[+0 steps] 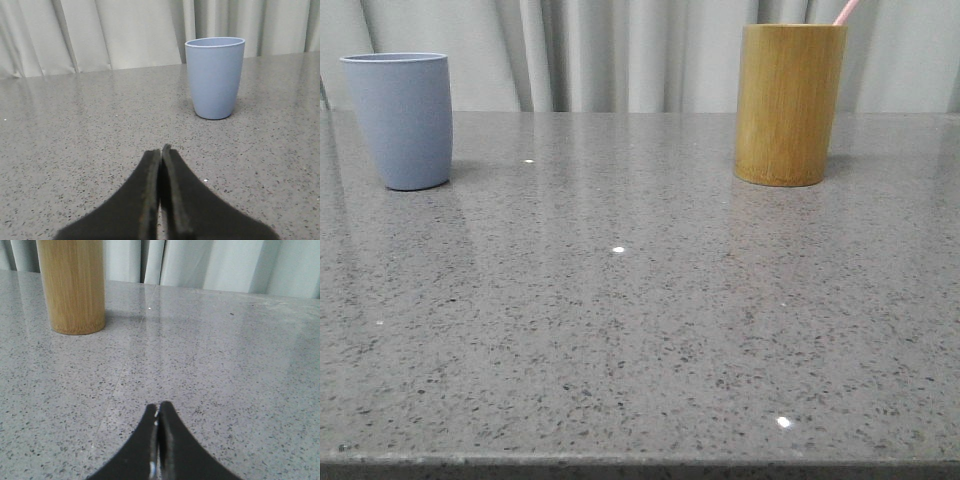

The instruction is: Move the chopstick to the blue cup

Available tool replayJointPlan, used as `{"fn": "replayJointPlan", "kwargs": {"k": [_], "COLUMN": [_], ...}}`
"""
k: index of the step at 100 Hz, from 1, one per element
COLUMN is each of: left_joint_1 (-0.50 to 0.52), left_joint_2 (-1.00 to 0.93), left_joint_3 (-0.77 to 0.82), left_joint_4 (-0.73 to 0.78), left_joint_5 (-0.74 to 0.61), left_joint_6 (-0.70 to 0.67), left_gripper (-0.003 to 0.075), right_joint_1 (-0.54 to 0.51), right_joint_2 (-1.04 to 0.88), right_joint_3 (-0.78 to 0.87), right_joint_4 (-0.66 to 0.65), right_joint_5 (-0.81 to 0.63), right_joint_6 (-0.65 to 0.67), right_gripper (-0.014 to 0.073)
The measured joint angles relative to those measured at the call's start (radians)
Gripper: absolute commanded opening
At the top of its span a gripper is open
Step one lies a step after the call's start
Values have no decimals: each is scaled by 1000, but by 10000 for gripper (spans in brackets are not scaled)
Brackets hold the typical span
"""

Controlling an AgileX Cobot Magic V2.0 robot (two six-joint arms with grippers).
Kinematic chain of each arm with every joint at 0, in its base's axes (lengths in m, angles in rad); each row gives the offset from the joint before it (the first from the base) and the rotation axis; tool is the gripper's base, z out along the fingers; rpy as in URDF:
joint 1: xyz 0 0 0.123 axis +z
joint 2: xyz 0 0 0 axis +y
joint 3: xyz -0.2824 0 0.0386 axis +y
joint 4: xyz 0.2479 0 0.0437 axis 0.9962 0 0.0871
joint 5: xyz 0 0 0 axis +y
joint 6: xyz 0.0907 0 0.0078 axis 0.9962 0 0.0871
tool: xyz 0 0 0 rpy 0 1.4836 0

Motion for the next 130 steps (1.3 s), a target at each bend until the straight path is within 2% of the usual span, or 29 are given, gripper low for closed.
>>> {"fn": "replayJointPlan", "kwargs": {"k": [64, 85, 98, 106, 118, 130], "left_joint_1": [0, 0, 0, 0, 0, 0], "left_joint_2": [0, 0, 0, 0, 0, 16], "left_joint_3": [0, 0, -2, -9, -60, -182], "left_joint_4": [0, -3, -62, -95, -156, -180], "left_joint_5": [0, -36, -55, -57, -50, 61], "left_joint_6": [0, 0, 0, 0, 0, 0], "left_gripper": [-19, -19, -19, -19, -19, -19], "right_joint_1": [0, 0, 0, 0, 0, 0], "right_joint_2": [0, 0, 0, 0, 0, 0], "right_joint_3": [0, 0, 0, -14, -113, -266], "right_joint_4": [0, 0, 12, 24, 31, 34], "right_joint_5": [-5, -116, -244, -259, -168, 27], "right_joint_6": [0, 0, 15, 42, 67, 73], "right_gripper": [-68, -68, -68, -68, -68, -68]}}
